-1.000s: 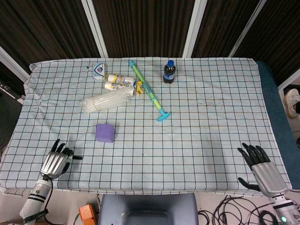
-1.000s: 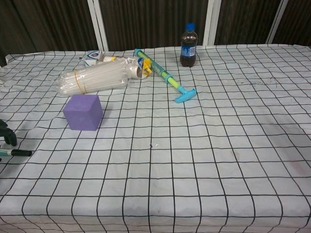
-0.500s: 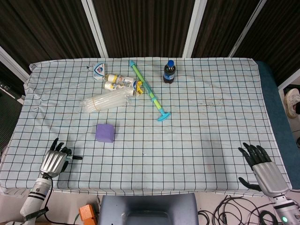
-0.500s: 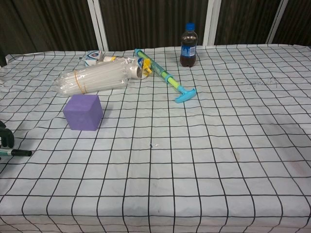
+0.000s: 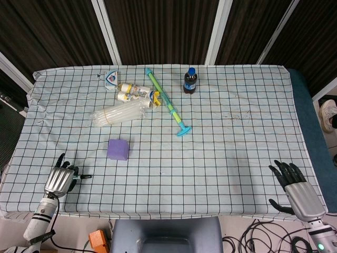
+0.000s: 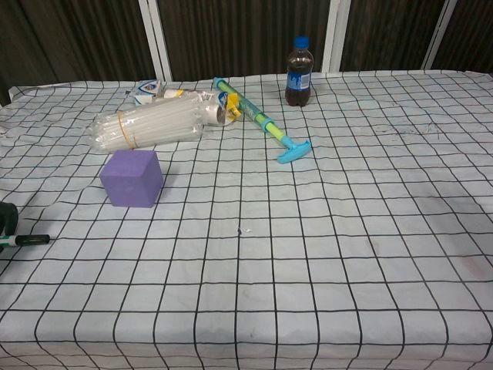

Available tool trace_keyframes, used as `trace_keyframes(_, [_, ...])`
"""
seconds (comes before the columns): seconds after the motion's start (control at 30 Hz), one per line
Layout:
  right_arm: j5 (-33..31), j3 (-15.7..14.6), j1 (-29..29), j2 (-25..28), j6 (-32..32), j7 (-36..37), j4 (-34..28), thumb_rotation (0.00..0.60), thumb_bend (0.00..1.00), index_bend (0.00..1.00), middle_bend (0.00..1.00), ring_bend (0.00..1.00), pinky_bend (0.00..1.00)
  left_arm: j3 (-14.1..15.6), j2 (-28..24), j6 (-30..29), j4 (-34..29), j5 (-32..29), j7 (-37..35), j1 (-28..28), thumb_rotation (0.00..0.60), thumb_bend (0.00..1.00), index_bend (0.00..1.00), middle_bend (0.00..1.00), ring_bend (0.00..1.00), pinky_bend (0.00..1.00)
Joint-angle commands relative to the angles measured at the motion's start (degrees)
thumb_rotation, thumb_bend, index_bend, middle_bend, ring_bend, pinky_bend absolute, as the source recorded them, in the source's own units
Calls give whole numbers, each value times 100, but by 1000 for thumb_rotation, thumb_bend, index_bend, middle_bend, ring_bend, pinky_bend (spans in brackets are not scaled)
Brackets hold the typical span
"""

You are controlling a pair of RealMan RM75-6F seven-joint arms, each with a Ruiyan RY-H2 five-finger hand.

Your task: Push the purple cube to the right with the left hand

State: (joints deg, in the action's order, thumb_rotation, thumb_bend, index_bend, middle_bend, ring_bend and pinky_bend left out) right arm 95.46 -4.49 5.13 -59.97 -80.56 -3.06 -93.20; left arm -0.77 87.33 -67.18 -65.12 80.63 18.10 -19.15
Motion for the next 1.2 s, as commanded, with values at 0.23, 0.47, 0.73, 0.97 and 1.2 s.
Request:
trace_keyframes(0.23, [7, -4, 0, 3, 6, 8, -9, 600, 370, 0, 0, 0, 0, -274, 14, -614, -93, 244, -194, -47, 600, 418, 728, 731, 368, 63])
trace_keyframes(0.47, [15, 0, -10, 54, -36, 125, -2, 600, 370, 0, 0, 0, 0, -849, 281, 86, 597, -322, -101, -610, 600, 462, 789, 791, 418, 74])
trace_keyframes(0.73, [-12, 10, 2, 103, -23, 269, 37, 600, 370, 0, 0, 0, 0, -922, 794, 706, 1699, -596, -277, -967, 600, 462, 799, 805, 429, 74])
trace_keyframes(0.97, [21, -3, 7, 118, -20, 300, 35, 600, 371, 0, 0, 0, 0, -937, 1062, 647, 1740, -572, -275, -1114, 600, 463, 801, 812, 440, 74])
trace_keyframes(1.2, [55, -16, 6, 144, -35, 371, 51, 600, 370, 0, 0, 0, 0, -1058, 1310, 529, 1425, -679, 140, -1288, 600, 462, 802, 814, 440, 74])
